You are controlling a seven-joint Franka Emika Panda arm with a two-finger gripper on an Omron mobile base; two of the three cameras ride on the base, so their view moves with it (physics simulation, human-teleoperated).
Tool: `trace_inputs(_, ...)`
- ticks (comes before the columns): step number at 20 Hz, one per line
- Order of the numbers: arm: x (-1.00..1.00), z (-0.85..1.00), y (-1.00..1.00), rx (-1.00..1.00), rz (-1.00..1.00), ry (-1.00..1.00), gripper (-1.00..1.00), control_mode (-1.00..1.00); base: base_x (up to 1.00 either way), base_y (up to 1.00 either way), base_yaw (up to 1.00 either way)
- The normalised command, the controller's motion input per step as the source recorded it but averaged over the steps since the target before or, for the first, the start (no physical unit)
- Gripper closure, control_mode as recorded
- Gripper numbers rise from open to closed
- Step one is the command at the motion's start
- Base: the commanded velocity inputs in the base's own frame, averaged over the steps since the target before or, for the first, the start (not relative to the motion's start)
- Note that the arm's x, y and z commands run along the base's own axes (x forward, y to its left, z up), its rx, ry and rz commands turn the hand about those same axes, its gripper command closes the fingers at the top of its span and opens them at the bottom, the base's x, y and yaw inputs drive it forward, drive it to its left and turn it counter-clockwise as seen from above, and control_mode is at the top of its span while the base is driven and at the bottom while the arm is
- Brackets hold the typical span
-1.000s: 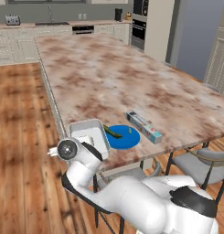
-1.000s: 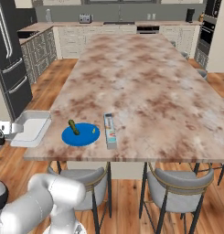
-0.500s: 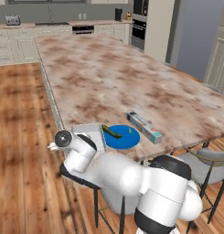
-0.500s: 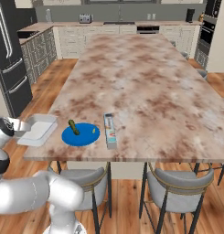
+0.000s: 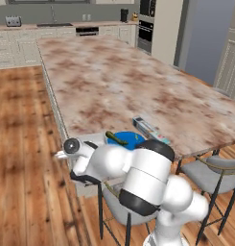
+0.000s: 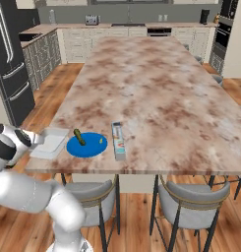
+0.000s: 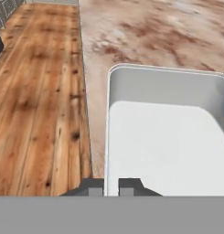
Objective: Retrieve the tupperware and aluminum foil from the cabinet and place them on the dining counter near the plate with squash and lemon wedge to prepare for storing leftovers.
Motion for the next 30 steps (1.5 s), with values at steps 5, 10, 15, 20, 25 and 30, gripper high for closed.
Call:
trace_inputs(5,0.48,-0.43,0.00,0.00,0.02,0.06,1.00,-1.00,0.00,0.00,0.00)
trace_inputs(10,0.41,-0.34,0.00,0.00,0.09,0.04,1.00,-1.00,0.00,0.00,0.00)
trace_inputs(15,0.12,-0.16,-0.39,0.00,0.01,0.07,1.00,-1.00,0.00,0.00,0.00)
trace_inputs(20,0.00,-0.02,-0.63,0.00,0.00,0.08,1.00,-1.00,0.00,0.00,0.00)
trace_inputs(25,0.00,-0.02,-0.41,0.00,0.00,0.07,-1.00,-1.00,0.00,0.00,0.00)
trace_inputs(30,-0.01,0.04,-0.04,0.00,0.01,0.00,-1.00,-1.00,0.00,0.00,0.00)
